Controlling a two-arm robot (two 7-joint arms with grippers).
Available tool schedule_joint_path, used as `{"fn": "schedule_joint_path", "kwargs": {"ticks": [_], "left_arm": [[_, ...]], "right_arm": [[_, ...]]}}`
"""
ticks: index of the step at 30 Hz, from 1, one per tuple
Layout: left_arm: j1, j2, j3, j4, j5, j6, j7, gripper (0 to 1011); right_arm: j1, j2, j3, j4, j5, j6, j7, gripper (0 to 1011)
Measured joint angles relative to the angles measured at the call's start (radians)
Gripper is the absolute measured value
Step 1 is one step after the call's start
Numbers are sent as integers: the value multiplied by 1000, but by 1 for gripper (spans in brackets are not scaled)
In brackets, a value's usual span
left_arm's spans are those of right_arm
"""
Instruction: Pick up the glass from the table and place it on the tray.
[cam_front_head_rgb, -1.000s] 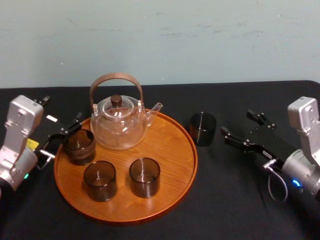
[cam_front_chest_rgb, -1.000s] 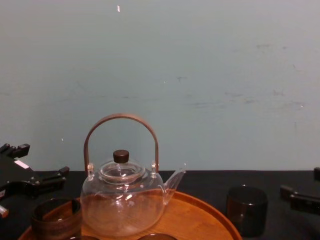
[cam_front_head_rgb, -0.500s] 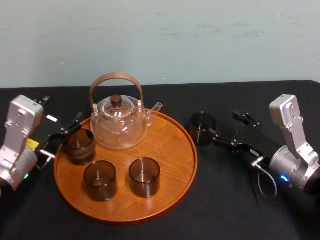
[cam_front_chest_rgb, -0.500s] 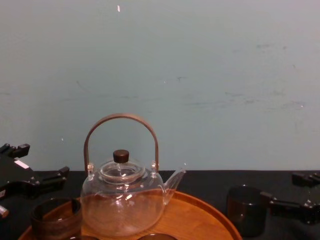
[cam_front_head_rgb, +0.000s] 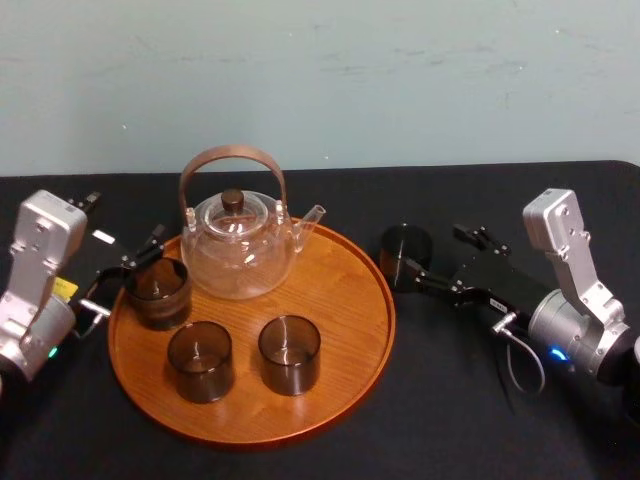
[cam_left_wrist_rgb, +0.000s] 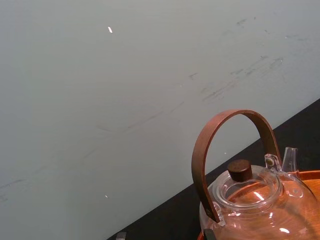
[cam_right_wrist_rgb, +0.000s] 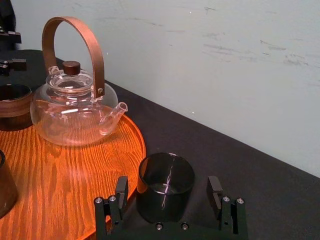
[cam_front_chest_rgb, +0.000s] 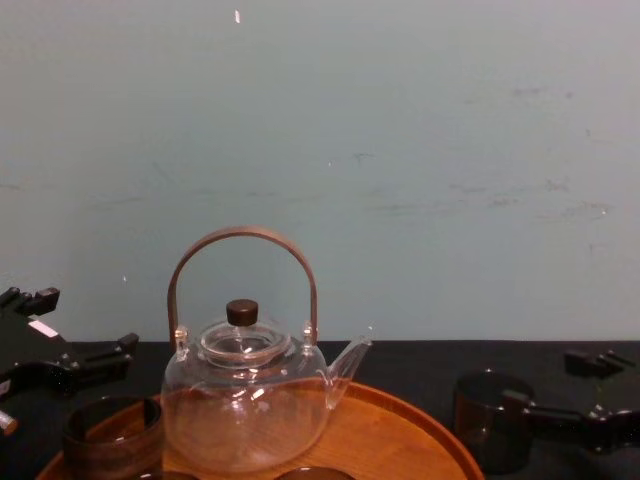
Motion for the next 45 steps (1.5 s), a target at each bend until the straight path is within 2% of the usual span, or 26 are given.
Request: {"fn": "schedule_joint_path", "kwargs": {"ticks": [25,45], "left_arm": [[0,0,0,0,0,0,0,1001],[0,0,0,0,0,0,0,1001]], "right_arm": [[86,-32,-35,97,-9,-17,12,1002],[156,-70,-64,220,-16,-43,37,1002]]}}
